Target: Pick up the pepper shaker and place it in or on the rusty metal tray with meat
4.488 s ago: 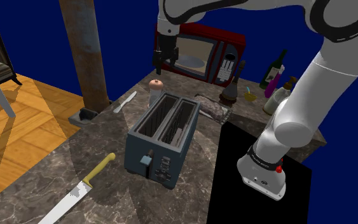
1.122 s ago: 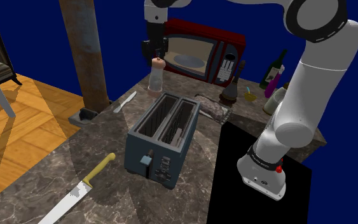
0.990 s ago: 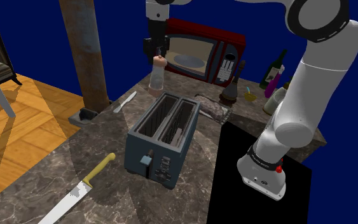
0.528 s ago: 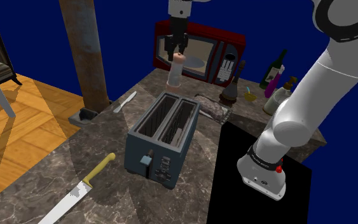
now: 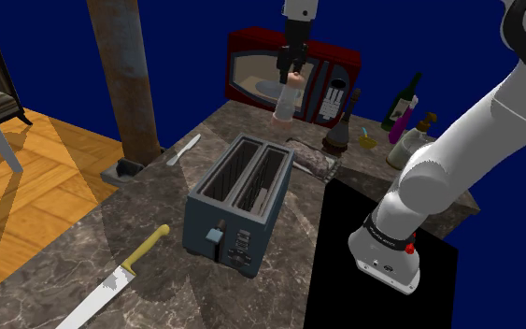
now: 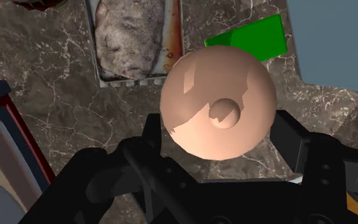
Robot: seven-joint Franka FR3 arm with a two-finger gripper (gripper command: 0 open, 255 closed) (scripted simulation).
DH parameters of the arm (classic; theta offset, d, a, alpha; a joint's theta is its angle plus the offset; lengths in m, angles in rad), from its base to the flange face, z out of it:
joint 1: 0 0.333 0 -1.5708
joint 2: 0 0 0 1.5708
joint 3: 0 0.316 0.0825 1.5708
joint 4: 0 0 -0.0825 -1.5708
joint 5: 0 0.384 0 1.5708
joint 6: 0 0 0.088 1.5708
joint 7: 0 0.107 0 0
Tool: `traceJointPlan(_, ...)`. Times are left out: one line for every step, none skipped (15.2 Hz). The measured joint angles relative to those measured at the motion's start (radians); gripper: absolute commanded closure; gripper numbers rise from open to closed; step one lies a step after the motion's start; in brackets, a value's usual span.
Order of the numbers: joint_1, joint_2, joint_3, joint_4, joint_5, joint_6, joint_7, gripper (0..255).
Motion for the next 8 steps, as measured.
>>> traceJointPlan(-0.009, -0.025, -0.012, -0.021, -0.006, -0.003, -0.019, 255)
traceJointPlan(-0.018, -0.044, -0.025, -0.029, -0.013, -0.014, -0.040, 255)
traceJointPlan(-0.027, -0.054, -0.038, -0.031, -0.019, -0.022, -0.061, 255)
traceJointPlan(-0.035, -0.075, -0.049, -0.046, -0.025, -0.027, -0.077, 255)
traceJointPlan(-0.043, -0.081, -0.062, -0.044, -0.032, -0.035, -0.098, 255)
traceJointPlan(-0.053, -0.100, -0.077, -0.051, -0.040, -0.045, -0.121, 255)
traceJointPlan(-0.061, -0.121, -0.087, -0.061, -0.047, -0.055, -0.136, 255)
traceJointPlan(-0.070, -0.138, -0.101, -0.070, -0.056, -0.061, -0.158, 255)
